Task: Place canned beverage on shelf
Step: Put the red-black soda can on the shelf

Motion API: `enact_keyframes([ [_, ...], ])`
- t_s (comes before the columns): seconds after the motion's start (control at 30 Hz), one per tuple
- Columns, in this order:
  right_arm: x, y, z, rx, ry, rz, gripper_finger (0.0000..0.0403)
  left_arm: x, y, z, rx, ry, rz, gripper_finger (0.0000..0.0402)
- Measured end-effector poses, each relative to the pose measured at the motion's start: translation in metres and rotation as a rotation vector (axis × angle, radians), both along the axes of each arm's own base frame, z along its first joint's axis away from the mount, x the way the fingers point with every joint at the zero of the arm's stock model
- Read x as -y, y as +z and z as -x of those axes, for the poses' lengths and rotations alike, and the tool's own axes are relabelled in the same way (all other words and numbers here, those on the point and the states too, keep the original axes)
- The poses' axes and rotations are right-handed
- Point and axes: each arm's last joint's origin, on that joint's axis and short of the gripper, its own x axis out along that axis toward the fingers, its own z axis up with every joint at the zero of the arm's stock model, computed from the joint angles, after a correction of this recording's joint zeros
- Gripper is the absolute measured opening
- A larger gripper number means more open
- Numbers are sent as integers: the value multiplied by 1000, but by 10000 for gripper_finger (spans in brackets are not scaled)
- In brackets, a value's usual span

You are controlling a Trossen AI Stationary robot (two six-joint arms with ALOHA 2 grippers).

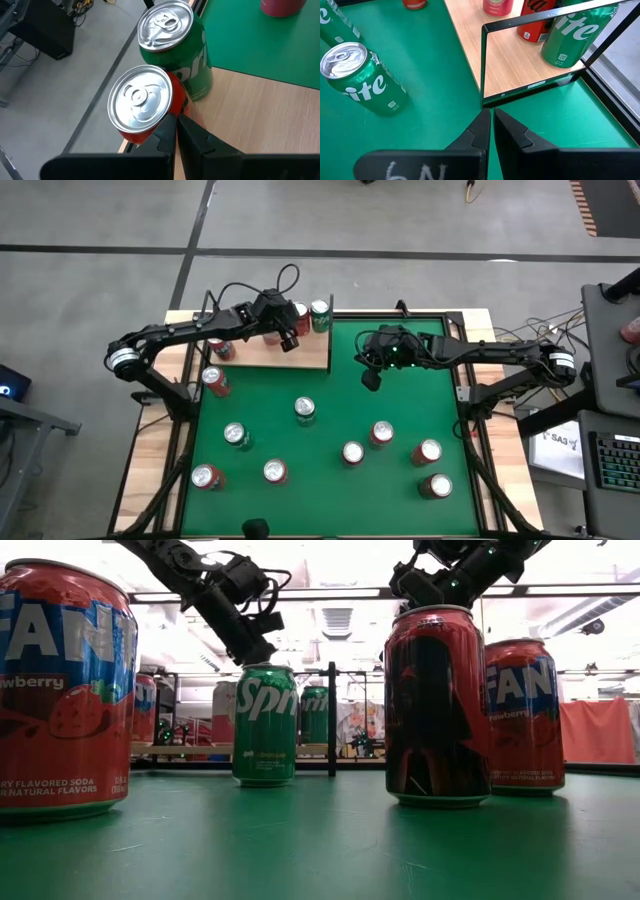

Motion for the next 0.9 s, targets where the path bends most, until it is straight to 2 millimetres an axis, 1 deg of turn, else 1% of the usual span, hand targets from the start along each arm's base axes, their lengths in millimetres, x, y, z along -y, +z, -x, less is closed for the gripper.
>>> enact_keyframes([
  [0.2, 0, 0, 0, 0, 0, 0, 12, 0, 0, 0, 7, -5, 3, 0],
  [0.37, 0, 0, 0, 0, 0, 0, 12, 2, 0, -2, 29, -73, 48, 0],
  [0.6, 0, 0, 0, -1, 0, 0, 12, -1, 0, 0, 15, -21, 15, 0],
  [0.9, 0, 0, 0, 0, 0, 0, 12, -2, 1, 0, 23, -18, 5, 0],
])
